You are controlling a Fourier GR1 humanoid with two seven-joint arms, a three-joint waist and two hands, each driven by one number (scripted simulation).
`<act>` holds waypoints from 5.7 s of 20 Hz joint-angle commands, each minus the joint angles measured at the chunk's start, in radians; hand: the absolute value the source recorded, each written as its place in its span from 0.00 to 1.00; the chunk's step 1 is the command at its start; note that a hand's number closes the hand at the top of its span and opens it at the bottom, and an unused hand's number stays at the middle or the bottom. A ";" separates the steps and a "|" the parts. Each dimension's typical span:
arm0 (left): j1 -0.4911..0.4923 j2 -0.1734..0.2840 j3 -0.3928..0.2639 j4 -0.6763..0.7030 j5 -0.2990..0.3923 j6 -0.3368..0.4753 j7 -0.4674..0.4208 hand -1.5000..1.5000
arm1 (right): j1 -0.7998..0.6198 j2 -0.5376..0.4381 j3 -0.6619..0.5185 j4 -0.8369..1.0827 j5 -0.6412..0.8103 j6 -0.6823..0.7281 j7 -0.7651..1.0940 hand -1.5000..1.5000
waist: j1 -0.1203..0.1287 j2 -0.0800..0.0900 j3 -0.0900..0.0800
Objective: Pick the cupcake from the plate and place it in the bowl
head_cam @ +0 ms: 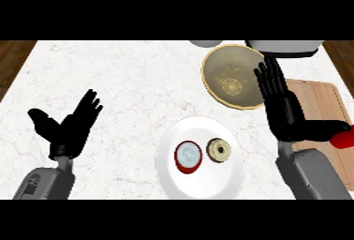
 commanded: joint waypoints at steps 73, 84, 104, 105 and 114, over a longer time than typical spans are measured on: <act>-0.067 0.059 0.265 -0.089 -0.219 -0.060 -0.203 0.50 | 0.021 -0.142 0.331 -0.126 1.217 0.679 -0.027 0.00 | 0.011 -0.012 0.018; -0.072 0.055 0.302 -0.121 -0.226 -0.093 -0.169 0.50 | 0.001 -0.045 0.275 -0.007 1.379 0.706 -0.081 0.00 | 0.010 -0.013 0.018; -0.064 0.046 0.329 -0.172 -0.222 -0.124 -0.130 0.50 | -0.032 0.048 0.187 0.307 1.534 0.443 -0.254 1.00 | 0.013 -0.012 0.018; -0.098 0.033 0.302 -0.240 -0.258 -0.052 -0.021 0.50 | -0.014 0.037 0.191 0.227 1.531 0.487 -0.242 1.00 | 0.010 -0.014 0.018; -0.038 0.052 0.360 -0.146 -0.242 -0.104 -0.155 0.50 | 0.095 -0.047 -0.023 0.237 1.517 0.426 -0.104 1.00 | -0.043 -0.028 0.017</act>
